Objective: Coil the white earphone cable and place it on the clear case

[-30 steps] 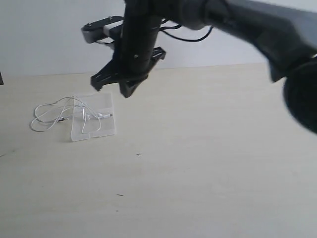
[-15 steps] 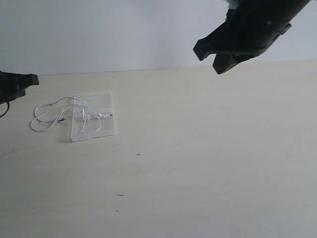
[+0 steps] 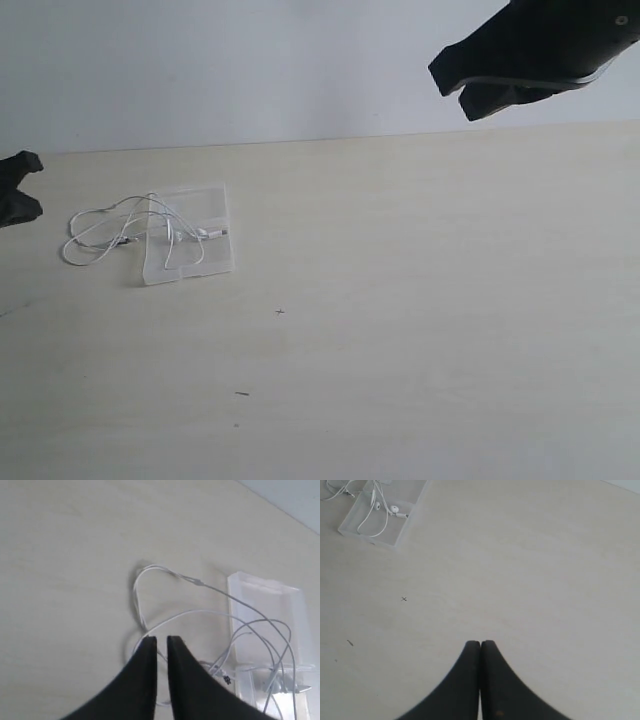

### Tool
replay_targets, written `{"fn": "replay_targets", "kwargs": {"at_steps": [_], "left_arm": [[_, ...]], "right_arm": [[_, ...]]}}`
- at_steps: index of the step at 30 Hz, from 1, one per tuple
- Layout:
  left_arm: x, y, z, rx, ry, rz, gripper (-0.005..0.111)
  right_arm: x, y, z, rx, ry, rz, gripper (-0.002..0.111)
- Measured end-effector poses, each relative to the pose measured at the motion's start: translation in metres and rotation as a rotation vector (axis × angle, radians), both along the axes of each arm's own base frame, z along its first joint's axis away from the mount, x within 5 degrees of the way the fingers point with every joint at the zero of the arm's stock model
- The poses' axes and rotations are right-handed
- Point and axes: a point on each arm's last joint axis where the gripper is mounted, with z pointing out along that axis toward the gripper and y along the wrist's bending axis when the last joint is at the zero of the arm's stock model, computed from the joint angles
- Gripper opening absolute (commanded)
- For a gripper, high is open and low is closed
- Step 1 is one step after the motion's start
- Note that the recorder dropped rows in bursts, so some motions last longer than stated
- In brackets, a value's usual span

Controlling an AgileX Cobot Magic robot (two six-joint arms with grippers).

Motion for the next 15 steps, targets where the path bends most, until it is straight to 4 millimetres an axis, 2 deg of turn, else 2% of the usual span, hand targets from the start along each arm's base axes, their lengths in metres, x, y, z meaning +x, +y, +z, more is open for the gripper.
{"fn": "replay_targets", "kwargs": {"at_steps": [3, 5, 12, 15], "left_arm": [[0.000, 0.008, -0.004, -0.038, 0.015, -0.009, 0.048], [0.002, 0.006, -0.009, -0.056, 0.024, -0.024, 0.054], [0.012, -0.008, -0.020, -0.078, 0.044, -0.078, 0.054], [0.014, -0.013, -0.022, -0.059, 0.050, -0.086, 0.048]], "right_arm": [[0.000, 0.000, 0.000, 0.003, 0.002, -0.003, 0.000], [0.000, 0.000, 0.000, 0.006, 0.004, -0.007, 0.000], [0.000, 0.000, 0.000, 0.009, 0.006, -0.012, 0.000], [0.000, 0.000, 0.000, 0.009, 0.006, -0.012, 0.000]]}}
